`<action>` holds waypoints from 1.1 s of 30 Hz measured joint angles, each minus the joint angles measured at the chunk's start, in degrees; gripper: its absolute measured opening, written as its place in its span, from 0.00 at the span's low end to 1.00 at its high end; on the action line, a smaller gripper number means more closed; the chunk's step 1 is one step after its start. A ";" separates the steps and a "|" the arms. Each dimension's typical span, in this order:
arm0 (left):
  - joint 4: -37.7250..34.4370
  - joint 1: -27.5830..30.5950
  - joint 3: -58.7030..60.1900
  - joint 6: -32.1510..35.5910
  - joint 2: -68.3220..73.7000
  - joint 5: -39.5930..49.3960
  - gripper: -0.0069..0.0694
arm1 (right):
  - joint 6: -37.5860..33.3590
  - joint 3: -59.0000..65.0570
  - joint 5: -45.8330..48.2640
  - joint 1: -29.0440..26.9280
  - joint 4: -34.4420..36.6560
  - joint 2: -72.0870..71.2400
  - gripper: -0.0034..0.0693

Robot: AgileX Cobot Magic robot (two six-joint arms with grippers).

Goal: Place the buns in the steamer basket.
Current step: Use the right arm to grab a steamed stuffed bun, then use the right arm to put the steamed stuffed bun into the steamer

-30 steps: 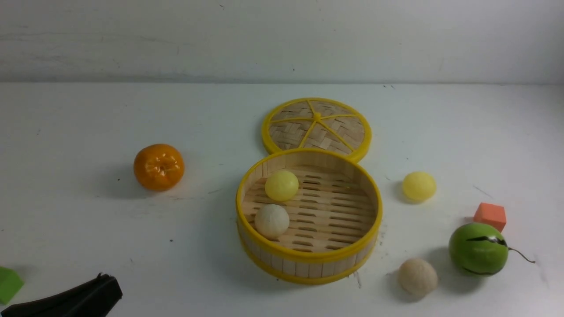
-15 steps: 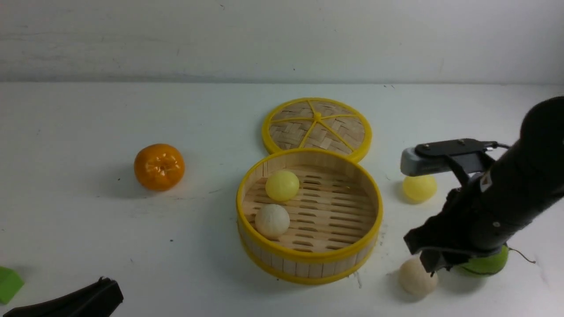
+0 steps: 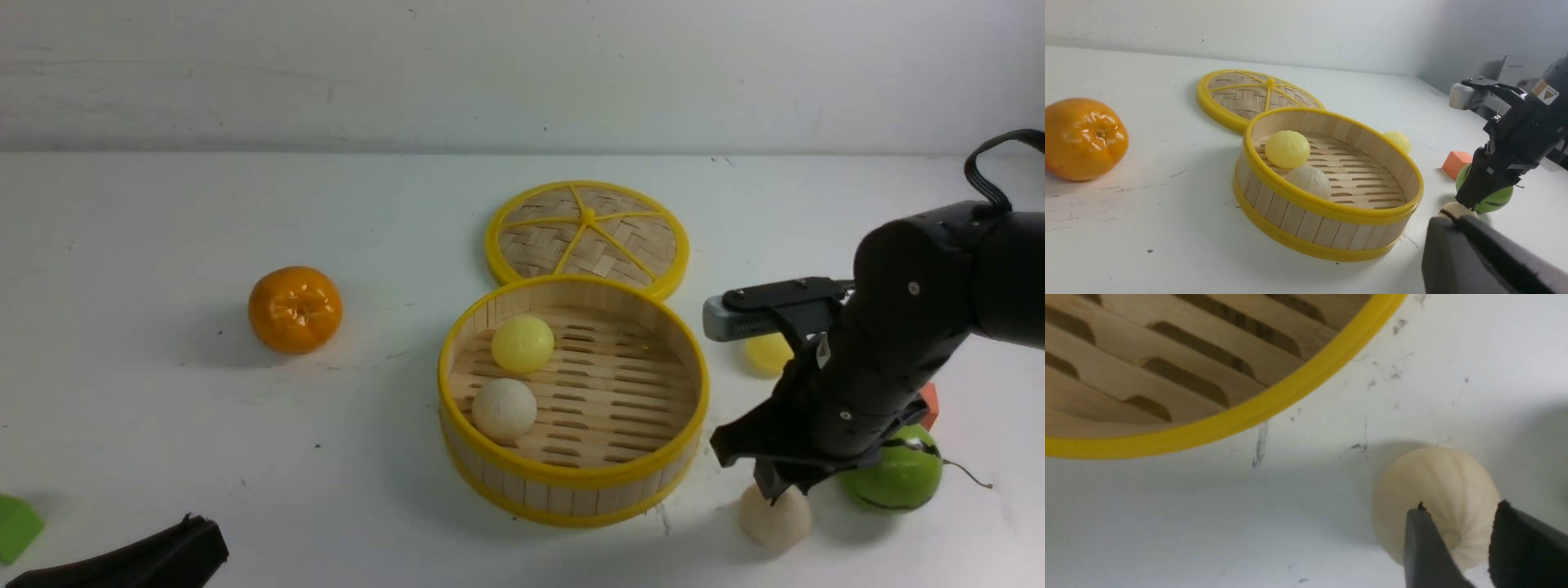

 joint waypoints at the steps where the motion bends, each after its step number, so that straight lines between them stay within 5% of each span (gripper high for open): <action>1: 0.00 0.00 0.00 0.00 0.00 0.05 0.08 | 0.06 0.00 0.00 0.00 -0.07 0.08 0.38; 17: 0.00 0.00 0.00 0.00 0.00 0.05 0.09 | -0.17 -0.28 -1.67 -2.15 1.75 3.50 0.37; 28: 0.00 0.00 0.00 0.00 0.00 0.05 0.10 | -2.85 -0.39 1.29 -2.20 1.90 3.50 0.07; 33: 0.00 0.00 0.00 0.00 0.00 0.05 0.10 | -3.21 -2.29 5.59 -2.20 1.98 0.59 0.05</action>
